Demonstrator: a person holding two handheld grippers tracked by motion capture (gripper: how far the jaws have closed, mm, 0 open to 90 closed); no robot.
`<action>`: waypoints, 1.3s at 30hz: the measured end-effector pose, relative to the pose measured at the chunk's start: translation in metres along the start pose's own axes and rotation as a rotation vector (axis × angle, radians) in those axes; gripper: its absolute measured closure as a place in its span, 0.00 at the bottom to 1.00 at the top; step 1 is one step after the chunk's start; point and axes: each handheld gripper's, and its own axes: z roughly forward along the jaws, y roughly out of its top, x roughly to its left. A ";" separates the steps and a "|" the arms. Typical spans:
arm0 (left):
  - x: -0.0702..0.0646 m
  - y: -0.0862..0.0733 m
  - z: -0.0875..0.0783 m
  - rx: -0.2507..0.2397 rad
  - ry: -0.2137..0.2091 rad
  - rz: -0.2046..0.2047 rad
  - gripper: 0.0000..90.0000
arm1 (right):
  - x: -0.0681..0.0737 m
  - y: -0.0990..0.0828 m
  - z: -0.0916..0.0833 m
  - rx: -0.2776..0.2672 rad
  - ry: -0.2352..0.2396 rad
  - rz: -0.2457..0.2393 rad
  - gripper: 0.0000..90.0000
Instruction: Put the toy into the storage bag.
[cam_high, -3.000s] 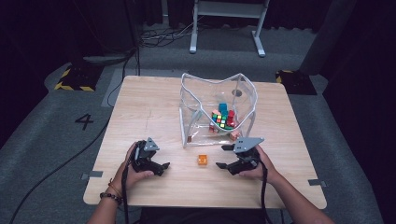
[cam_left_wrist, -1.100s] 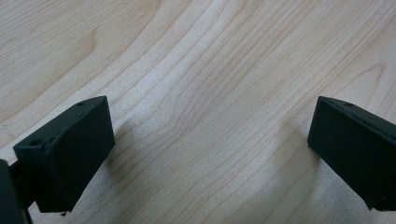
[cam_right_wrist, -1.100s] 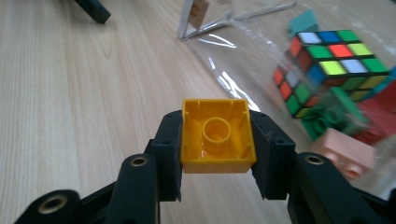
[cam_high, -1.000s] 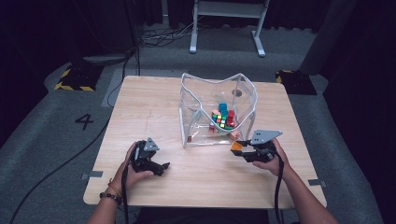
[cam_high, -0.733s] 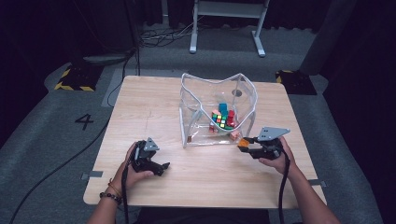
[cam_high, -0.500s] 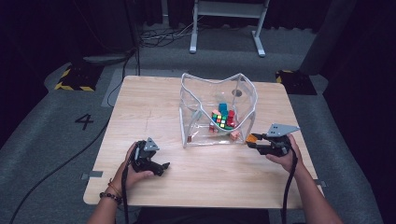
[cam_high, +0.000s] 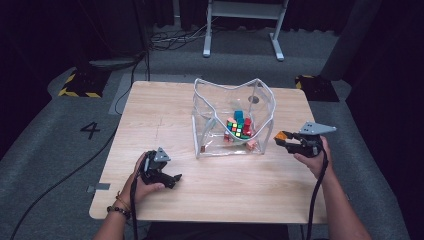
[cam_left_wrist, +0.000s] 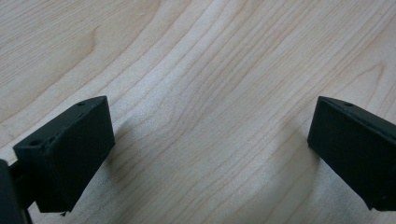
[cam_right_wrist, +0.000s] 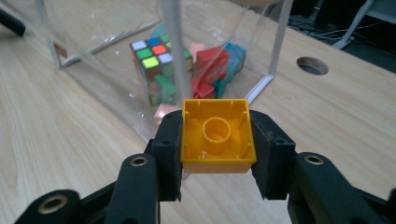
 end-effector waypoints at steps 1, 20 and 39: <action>0.000 0.000 0.000 0.000 0.000 0.000 0.01 | 0.000 0.000 0.000 0.000 0.000 0.000 0.66; 0.000 0.000 0.000 0.000 0.000 0.000 0.01 | -0.030 0.069 0.000 -0.035 -0.105 -0.020 0.66; 0.000 0.000 0.000 0.000 0.000 0.000 0.01 | -0.033 0.138 -0.002 -0.090 -0.093 -0.044 0.66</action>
